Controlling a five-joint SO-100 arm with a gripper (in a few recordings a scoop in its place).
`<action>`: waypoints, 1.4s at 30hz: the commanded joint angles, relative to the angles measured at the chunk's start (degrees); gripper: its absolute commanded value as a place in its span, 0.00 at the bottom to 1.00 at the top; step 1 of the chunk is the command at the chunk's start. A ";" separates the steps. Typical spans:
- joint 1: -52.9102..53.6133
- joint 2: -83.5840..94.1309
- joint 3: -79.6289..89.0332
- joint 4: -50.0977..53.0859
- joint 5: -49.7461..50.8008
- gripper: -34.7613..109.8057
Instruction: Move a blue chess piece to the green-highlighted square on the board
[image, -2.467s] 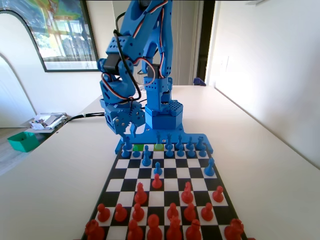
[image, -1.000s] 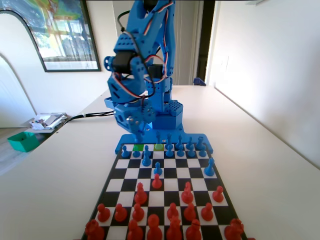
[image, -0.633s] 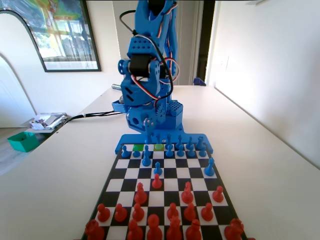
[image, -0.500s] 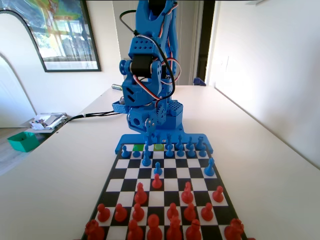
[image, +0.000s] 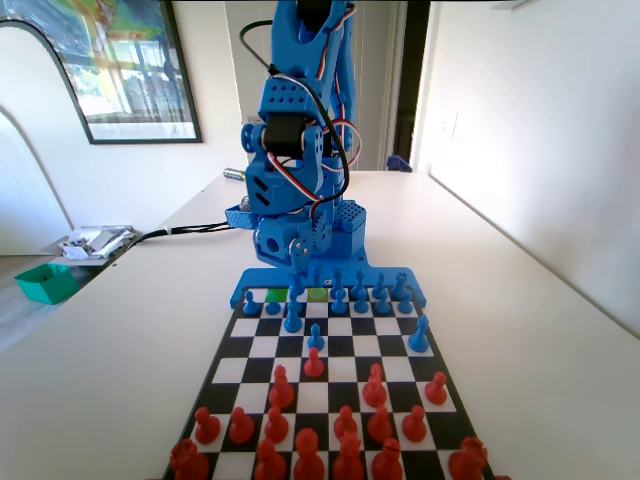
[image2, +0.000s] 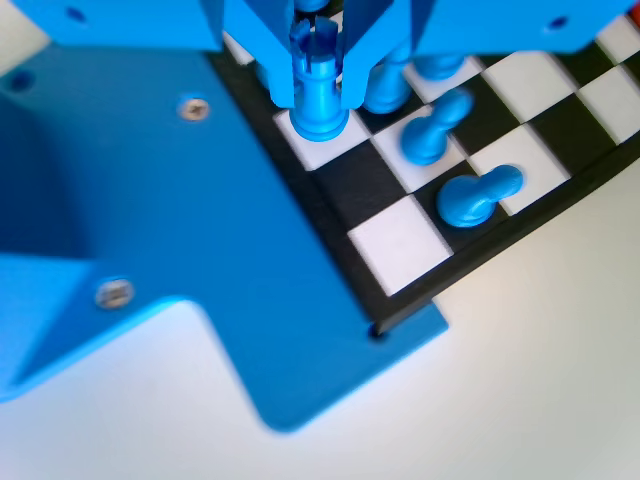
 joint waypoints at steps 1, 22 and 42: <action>0.79 2.46 0.53 -0.18 -0.70 0.28; 2.11 3.52 -17.67 25.49 -4.31 0.33; -8.53 6.42 -19.25 29.71 0.44 0.33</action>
